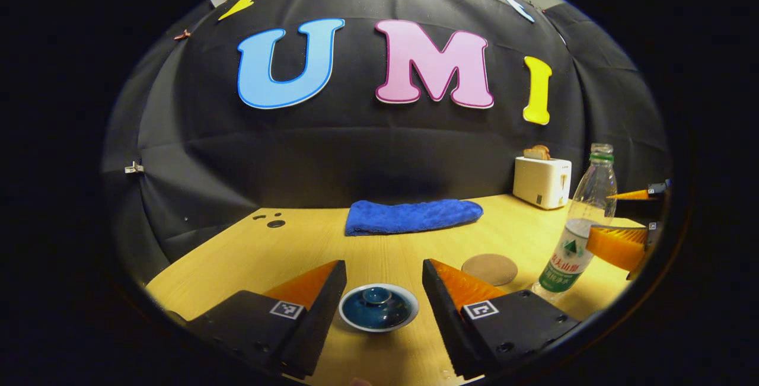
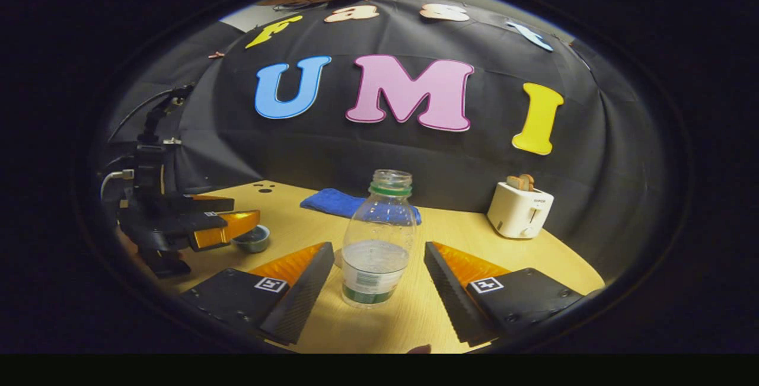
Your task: Open the teacup lid with one hand, grasp the water bottle and pour water into the teacup with the other hand; after pouring, place the water bottle on the coaster and then close the teacup lid.
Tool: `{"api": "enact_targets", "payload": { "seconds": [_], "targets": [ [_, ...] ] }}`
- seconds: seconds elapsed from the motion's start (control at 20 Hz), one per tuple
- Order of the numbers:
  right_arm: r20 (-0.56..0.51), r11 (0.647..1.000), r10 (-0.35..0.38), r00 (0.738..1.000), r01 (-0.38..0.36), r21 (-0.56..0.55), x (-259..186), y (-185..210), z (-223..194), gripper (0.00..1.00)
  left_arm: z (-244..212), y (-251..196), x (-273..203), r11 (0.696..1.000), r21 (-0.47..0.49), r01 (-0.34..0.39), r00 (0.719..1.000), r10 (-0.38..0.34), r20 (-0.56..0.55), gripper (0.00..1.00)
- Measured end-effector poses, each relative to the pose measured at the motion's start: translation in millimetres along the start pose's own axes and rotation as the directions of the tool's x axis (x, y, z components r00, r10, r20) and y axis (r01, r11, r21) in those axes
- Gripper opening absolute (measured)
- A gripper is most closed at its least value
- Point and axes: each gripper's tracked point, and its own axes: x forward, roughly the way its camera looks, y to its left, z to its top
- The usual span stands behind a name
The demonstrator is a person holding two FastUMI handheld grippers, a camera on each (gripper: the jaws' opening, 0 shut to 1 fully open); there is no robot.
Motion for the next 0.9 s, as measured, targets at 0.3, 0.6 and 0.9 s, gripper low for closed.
{"api": "enact_targets", "payload": {
  "seconds": [0.3,0.6,0.9],
  "targets": [
    [-0.019,1.0,0.008,1.0,-0.008,0.006,4,3,-8,0.95,-31,2,12,0.999,-0.042,-0.008,0.996,0.004,-0.085,0.56],
    [-0.028,1.0,0.007,1.0,-0.007,0.006,9,3,-14,0.95,-21,5,13,0.999,-0.035,0.004,0.999,-0.006,-0.051,0.32],
    [-0.039,1.0,0.012,0.999,-0.011,0.015,15,5,-24,0.95,16,20,1,0.998,-0.058,-0.015,1.0,0.015,0.006,0.31]
  ]
}}
